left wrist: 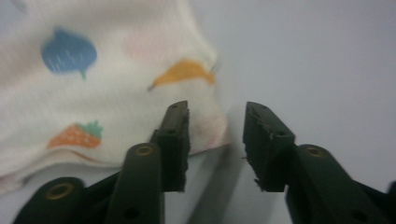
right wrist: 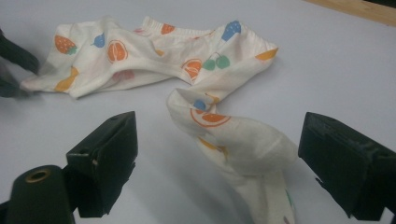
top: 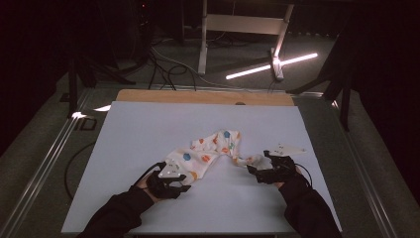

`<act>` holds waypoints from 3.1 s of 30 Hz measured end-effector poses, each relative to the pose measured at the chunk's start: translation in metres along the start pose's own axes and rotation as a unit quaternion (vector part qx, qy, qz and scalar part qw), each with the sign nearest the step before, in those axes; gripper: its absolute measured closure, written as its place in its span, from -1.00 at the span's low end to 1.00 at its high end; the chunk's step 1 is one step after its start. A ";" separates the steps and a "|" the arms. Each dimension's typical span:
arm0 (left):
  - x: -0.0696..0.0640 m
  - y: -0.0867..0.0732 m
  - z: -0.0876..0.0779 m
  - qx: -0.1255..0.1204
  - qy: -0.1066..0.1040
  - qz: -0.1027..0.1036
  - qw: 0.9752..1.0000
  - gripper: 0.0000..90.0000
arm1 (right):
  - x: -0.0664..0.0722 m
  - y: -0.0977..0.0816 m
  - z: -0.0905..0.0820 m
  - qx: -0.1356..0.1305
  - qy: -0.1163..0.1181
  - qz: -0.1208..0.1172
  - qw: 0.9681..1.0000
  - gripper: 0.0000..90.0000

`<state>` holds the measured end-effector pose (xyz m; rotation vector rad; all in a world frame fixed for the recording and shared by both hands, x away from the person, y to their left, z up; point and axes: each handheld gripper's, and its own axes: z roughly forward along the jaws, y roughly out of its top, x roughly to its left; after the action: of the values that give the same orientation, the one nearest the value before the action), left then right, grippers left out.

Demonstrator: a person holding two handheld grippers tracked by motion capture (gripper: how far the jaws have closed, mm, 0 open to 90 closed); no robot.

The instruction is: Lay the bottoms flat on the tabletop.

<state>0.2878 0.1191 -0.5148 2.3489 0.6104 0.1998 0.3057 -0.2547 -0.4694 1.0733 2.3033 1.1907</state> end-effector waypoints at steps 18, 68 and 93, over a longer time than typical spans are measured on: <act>-0.055 0.050 -0.023 -0.037 -0.089 0.008 0.995 0.90 | 0.001 0.001 -0.002 -0.003 -0.002 -0.001 1.000 -0.73; -0.048 -0.002 -0.036 0.009 -0.094 0.064 0.994 0.97 | 0.001 -0.001 -0.002 -0.005 0.004 0.001 1.000 -0.73; -0.066 0.011 -0.025 0.011 -0.127 0.078 0.989 0.20 | 0.003 0.000 -0.001 -0.003 0.003 -0.003 1.000 -0.73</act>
<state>0.2264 0.0956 -0.4874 2.3941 0.3081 -0.0365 0.3026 -0.2529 -0.4689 1.0622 2.3055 1.1997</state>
